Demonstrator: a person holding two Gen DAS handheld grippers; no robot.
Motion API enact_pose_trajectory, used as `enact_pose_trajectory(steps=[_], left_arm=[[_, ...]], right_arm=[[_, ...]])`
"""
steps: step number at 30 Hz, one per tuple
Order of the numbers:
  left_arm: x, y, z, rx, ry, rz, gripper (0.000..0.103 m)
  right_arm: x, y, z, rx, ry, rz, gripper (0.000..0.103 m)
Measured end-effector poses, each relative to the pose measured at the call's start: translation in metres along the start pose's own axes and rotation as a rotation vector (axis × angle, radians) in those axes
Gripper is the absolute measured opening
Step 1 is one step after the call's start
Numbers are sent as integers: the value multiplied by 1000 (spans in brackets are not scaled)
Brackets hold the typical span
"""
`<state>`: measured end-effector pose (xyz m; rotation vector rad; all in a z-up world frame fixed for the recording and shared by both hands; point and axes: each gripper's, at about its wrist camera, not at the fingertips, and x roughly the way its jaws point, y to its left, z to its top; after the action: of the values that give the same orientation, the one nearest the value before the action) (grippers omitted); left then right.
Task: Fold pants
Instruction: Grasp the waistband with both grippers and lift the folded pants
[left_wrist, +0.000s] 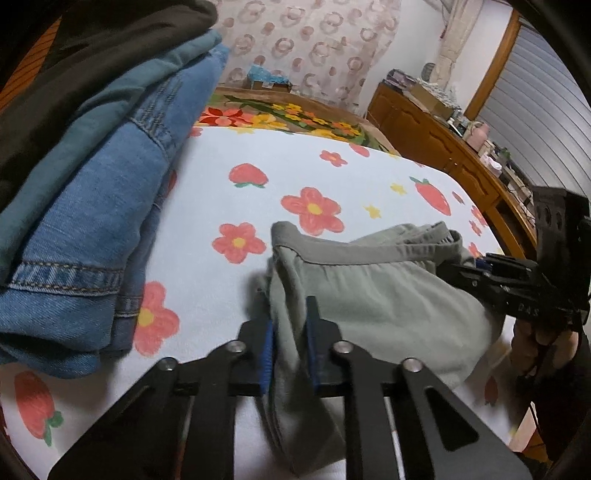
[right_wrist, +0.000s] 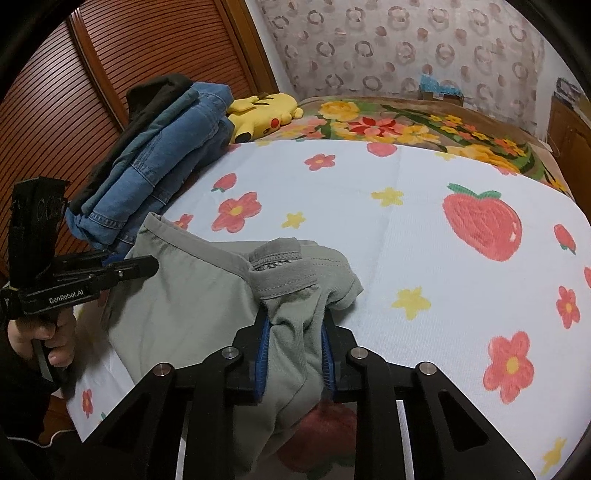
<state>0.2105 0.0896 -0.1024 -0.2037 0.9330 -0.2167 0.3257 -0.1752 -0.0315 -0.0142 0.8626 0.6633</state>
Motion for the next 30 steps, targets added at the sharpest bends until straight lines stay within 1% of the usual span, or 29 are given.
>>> enact_pose_trajectory(steps=[5, 10, 14, 21, 25, 30], left_arm=[[-8, -7, 1, 8, -27, -10, 12], [-20, -13, 3, 25, -52, -18, 11], [-30, -15, 7, 16, -68, -16, 11], [-59, -20, 18, 32, -149, -14, 11], [-77, -19, 28, 35, -206, -1, 11], [-100, -14, 39, 45, -273, 32, 11]], right_arm=[[-4, 2, -1, 0, -23, 9, 19], [-12, 5, -1, -3, -47, 12, 18], [-21, 11, 1, -27, -72, 15, 18], [-39, 25, 17, -80, -130, 1, 17], [-48, 35, 30, -120, -169, -3, 17], [-58, 54, 52, -183, -220, 5, 17]])
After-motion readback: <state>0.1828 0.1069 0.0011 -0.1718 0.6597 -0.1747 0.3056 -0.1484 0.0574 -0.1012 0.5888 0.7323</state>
